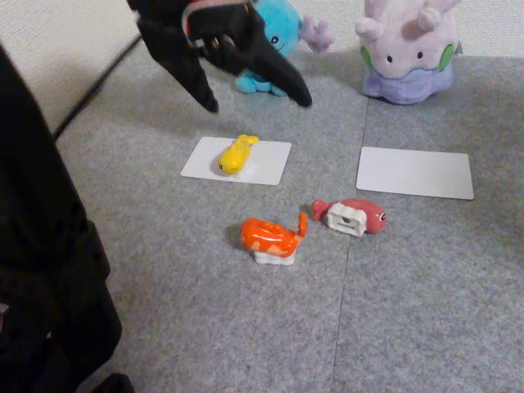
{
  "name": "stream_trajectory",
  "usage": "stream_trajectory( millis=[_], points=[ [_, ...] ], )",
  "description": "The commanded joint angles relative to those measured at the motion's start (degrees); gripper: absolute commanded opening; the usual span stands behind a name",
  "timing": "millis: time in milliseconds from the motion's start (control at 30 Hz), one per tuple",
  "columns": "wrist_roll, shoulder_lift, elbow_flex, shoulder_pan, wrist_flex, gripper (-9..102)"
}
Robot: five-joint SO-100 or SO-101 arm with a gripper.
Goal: Wooper wants to eat egg sudhi, and Goomy wants to eat shrimp sushi
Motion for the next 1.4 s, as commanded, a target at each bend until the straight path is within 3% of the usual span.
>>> stream_trajectory(
  millis=[0,333,767,900,1067,1367],
  points=[
    [-3.3,6.5,-1.2,-0.2,5.7,46],
    [-28.0,15.8,-1.1,3.0,21.9,45],
    [-79.4,15.8,-0.8,18.7,33.1,45],
    [-88.9,15.8,2.5,21.2,33.0,45],
    [-92.5,15.8,10.5,21.1,30.8,45],
    [-92.5,15.8,21.0,21.3,14.0,45]
  ],
)
